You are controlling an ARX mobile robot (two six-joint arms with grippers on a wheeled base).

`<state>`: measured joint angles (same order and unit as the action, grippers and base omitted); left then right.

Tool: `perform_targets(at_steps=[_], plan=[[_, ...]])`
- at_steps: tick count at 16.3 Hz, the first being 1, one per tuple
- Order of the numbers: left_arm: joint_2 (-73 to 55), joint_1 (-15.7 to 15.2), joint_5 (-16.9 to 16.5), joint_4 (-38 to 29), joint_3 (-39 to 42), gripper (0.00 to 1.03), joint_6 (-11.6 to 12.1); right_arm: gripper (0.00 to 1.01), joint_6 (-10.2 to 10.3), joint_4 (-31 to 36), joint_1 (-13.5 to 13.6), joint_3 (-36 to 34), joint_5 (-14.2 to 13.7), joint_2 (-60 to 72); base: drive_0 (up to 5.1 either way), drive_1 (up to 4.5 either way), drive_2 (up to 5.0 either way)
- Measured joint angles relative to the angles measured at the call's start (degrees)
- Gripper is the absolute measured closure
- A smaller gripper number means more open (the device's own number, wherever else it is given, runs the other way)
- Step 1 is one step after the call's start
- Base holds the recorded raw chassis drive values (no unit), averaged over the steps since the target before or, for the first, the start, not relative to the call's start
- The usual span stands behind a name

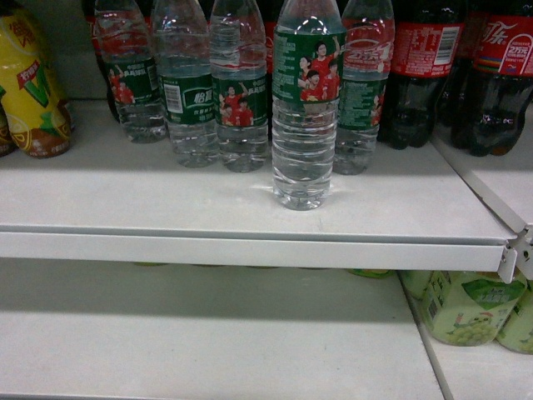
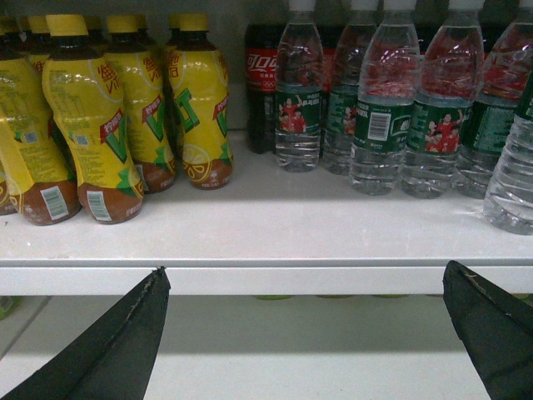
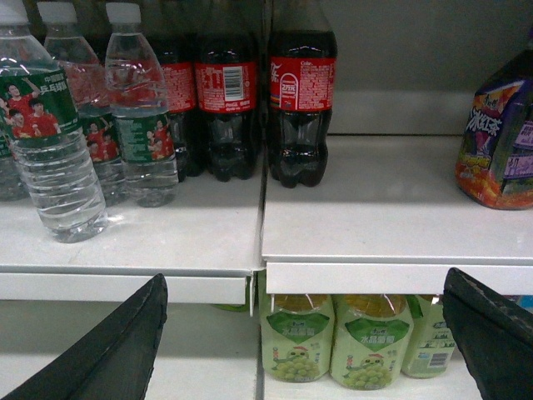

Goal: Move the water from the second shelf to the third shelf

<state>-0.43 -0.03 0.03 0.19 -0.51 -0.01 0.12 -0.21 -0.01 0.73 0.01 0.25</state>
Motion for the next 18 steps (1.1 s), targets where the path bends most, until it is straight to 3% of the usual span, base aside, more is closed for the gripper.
perform_targets(at_steps=[18], plan=[[0.0,0.0,0.0,0.0,0.0,0.05,0.02,0.03,0.0,0.0,0.0,0.0,0.0,0.0,0.0,0.0,0.0]])
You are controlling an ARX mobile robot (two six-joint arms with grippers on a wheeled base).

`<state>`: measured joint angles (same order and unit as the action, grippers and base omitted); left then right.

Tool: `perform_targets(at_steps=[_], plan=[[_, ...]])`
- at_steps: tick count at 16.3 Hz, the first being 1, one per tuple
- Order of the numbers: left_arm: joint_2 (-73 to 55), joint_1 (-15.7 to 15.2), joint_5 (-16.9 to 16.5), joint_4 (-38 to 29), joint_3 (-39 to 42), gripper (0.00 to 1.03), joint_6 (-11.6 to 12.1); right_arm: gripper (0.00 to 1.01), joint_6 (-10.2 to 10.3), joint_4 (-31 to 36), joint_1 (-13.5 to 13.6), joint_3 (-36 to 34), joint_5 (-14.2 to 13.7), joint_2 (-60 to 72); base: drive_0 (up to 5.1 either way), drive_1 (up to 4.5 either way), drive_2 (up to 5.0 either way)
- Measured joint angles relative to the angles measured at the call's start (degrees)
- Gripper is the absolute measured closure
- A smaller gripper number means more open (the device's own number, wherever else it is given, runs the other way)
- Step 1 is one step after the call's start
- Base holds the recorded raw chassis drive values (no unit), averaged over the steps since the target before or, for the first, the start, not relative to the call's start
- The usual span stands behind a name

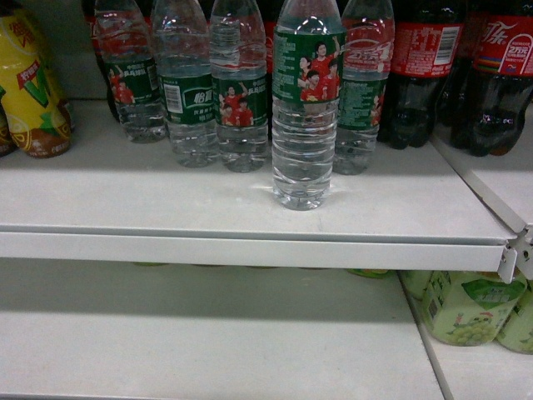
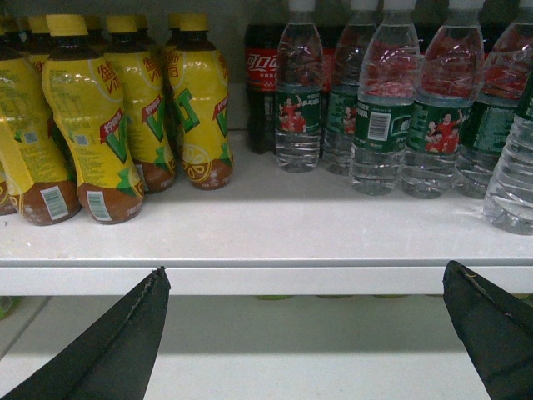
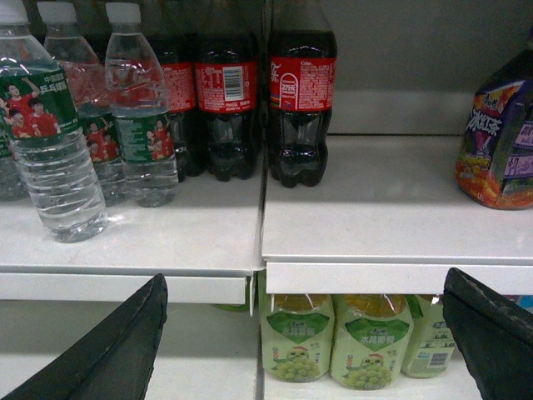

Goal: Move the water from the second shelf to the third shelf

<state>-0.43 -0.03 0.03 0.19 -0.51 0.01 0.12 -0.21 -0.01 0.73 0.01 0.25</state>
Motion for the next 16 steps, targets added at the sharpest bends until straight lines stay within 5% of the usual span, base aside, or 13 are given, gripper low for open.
perform_targets(at_steps=[2,3,4,5,6,8,12,14,16], plan=[[0.0,0.0,0.0,0.0,0.0,0.05,-0.02,0.03,0.0,-0.04,0.0,0.0,0.0,0.0,0.0,0.0,0.0],[0.0,0.0,0.02,0.02,0.0,0.05,-0.02,0.03,3.58,-5.73,-0.44,1.44,1.84,2.03,0.0,0.0,0.0],[0.0,0.0,0.04,0.0,0.0,0.05,-0.02,0.03,8.35,-3.39,-1.4,2.19,3.58,6.97,0.0,0.0,0.0],[0.0,0.0,0.0,0.0,0.0,0.05,-0.02,0.03,10.64,2.36,-4.26,4.22,6.45,12.11,0.0,0.0,0.0],[0.0,0.0,0.0,0.0,0.0,0.05,-0.02,0.03,10.99,9.35,-5.88,7.87,7.45,18.51,0.0,0.0,0.0],[0.0,0.0,0.02,0.0,0.0,0.05,-0.02,0.03,10.97,12.15,-5.84,9.46,7.61,21.38,0.0,0.0,0.0],[0.0,0.0,0.02,0.0,0.0,0.05,-0.02,0.03,10.71,19.67,-2.97,13.51,7.3,30.58,0.0,0.0,0.0],[0.0,0.0,0.02,0.0,0.0,0.05,-0.02,0.03,10.16,24.2,0.11,16.22,5.9,37.68,0.0,0.0,0.0],[0.0,0.0,0.0,0.0,0.0,0.05,-0.02,0.03,9.42,30.56,6.27,21.53,3.21,49.29,0.0,0.0,0.0]])
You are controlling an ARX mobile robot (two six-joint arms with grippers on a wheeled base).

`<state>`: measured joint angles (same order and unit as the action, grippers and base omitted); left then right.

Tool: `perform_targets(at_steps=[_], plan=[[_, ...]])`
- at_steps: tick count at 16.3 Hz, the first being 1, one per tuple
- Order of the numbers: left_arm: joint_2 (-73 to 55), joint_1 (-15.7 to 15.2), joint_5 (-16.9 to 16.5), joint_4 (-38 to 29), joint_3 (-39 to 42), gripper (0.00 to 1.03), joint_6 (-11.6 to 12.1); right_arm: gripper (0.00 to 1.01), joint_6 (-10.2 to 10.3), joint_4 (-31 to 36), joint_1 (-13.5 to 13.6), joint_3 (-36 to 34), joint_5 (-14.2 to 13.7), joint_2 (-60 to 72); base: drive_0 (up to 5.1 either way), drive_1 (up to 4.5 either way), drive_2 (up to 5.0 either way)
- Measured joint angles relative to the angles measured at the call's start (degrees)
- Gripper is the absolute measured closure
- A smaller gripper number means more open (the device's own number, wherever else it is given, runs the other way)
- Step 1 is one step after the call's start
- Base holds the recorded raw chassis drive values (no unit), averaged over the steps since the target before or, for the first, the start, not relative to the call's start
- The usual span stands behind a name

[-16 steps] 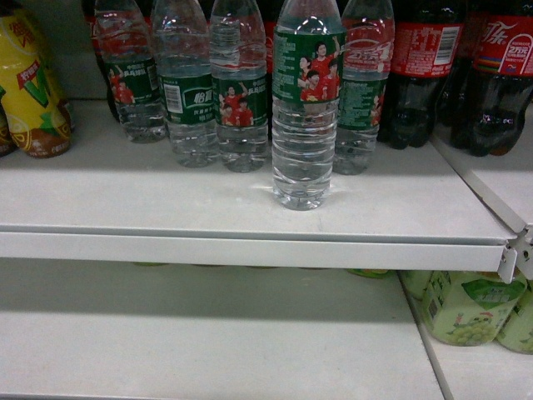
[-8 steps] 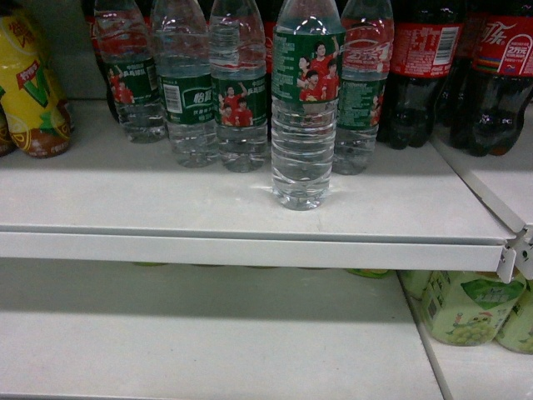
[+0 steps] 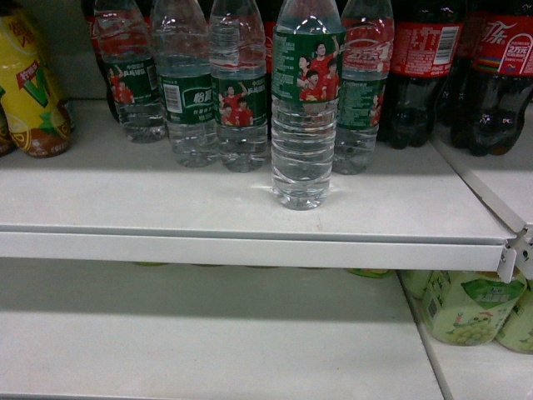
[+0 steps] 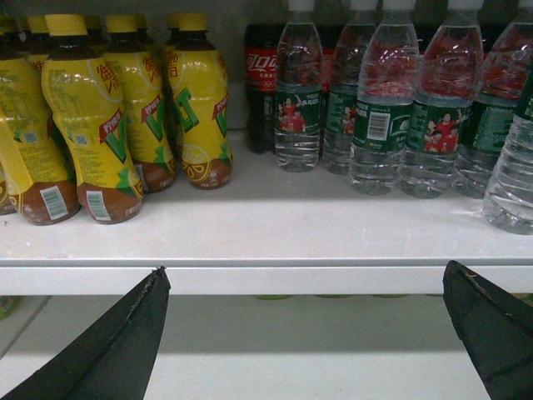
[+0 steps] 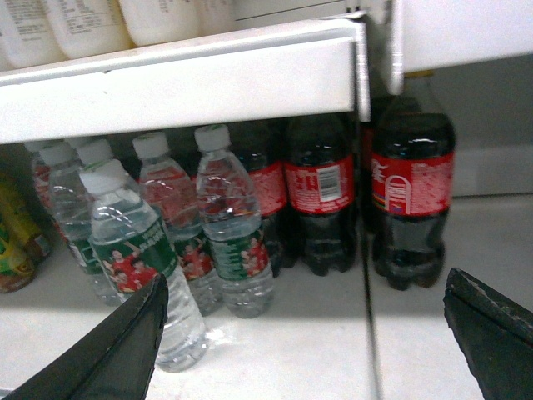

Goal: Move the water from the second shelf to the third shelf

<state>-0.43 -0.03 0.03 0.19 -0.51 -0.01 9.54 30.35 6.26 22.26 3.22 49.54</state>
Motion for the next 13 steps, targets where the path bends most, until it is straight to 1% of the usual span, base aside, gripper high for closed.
perform_targets(at_steps=[2,3,4,5,6,7,10,11,13], plan=[[0.0,0.0,0.0,0.0,0.0,0.05,0.0,0.03,-0.13,5.62,6.67,3.02,-3.82,10.62,0.0,0.0,0.0],[0.0,0.0,0.0,0.0,0.0,0.05,0.02,0.03,-0.81,7.96,10.03,3.08,-5.68,16.17,0.0,0.0,0.0],[0.0,0.0,0.0,0.0,0.0,0.05,0.02,0.03,-1.53,9.88,13.29,3.1,-6.67,21.31,0.0,0.0,0.0],[0.0,0.0,0.0,0.0,0.0,0.05,0.0,0.03,-1.79,11.02,16.0,3.28,-7.37,25.24,0.0,0.0,0.0],[0.0,0.0,0.0,0.0,0.0,0.05,0.02,0.03,-1.9,11.74,18.08,4.2,-7.78,28.28,0.0,0.0,0.0],[0.0,0.0,0.0,0.02,0.0,0.05,0.0,0.03,-1.9,12.11,19.71,5.51,-8.57,30.67,0.0,0.0,0.0],[0.0,0.0,0.02,0.0,0.0,0.05,0.02,0.03,-1.9,12.59,23.39,10.1,-10.6,36.89,0.0,0.0,0.0],[0.0,0.0,0.0,0.0,0.0,0.05,0.0,0.03,-1.9,12.46,23.96,11.74,-10.99,38.47,0.0,0.0,0.0],[0.0,0.0,0.0,0.0,0.0,0.05,0.0,0.03,-1.88,11.8,24.17,16.31,-12.17,41.4,0.0,0.0,0.0]])
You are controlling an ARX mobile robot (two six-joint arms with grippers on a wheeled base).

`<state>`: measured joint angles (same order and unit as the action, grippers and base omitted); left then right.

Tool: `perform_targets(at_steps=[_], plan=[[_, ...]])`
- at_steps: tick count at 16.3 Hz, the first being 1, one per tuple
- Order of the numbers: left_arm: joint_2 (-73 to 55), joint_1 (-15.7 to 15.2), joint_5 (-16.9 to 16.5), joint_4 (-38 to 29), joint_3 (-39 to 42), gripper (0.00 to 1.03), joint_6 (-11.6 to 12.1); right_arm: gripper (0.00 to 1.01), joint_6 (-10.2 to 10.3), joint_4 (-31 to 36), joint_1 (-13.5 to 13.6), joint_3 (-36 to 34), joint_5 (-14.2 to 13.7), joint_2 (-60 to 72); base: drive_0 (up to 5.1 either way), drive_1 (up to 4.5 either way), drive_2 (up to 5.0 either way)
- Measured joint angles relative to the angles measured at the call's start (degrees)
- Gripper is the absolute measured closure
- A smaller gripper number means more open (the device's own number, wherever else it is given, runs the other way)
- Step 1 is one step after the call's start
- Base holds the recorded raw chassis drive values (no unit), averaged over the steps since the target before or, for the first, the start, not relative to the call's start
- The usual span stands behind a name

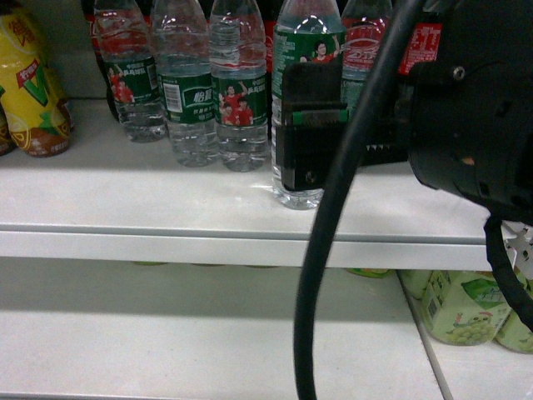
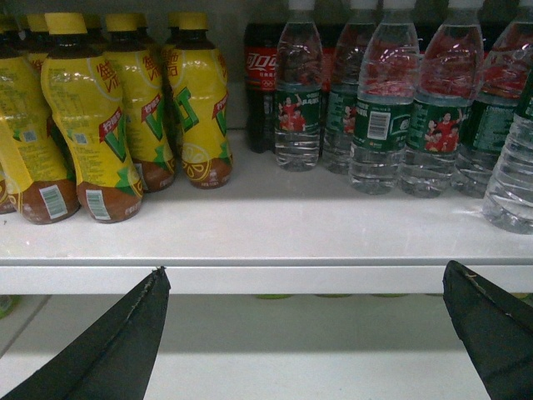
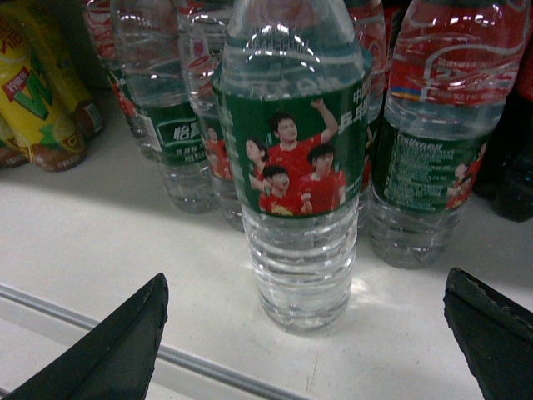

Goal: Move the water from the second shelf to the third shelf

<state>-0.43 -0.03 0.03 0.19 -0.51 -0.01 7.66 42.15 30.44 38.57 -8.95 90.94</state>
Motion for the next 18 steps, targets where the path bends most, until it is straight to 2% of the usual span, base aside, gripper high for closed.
perform_targets(at_steps=[3,11,16,18], plan=[[0.0,0.0,0.0,0.0,0.0,0.05,0.0,0.03,0.02,-1.22,0.33,4.37,-0.94,3.45,0.0,0.0,0.0],[0.0,0.0,0.0,0.02,0.0,0.05,0.02,0.03,-0.35,-0.35,0.81,7.54,-3.1,8.44,0.0,0.0,0.0],[0.0,0.0,0.0,0.0,0.0,0.05,0.02,0.03,-2.89,1.49,1.07,10.25,-5.73,13.46,0.0,0.0,0.0],[0.0,0.0,0.0,0.0,0.0,0.05,0.0,0.03,-3.08,1.31,1.01,11.52,-6.14,14.16,0.0,0.0,0.0]])
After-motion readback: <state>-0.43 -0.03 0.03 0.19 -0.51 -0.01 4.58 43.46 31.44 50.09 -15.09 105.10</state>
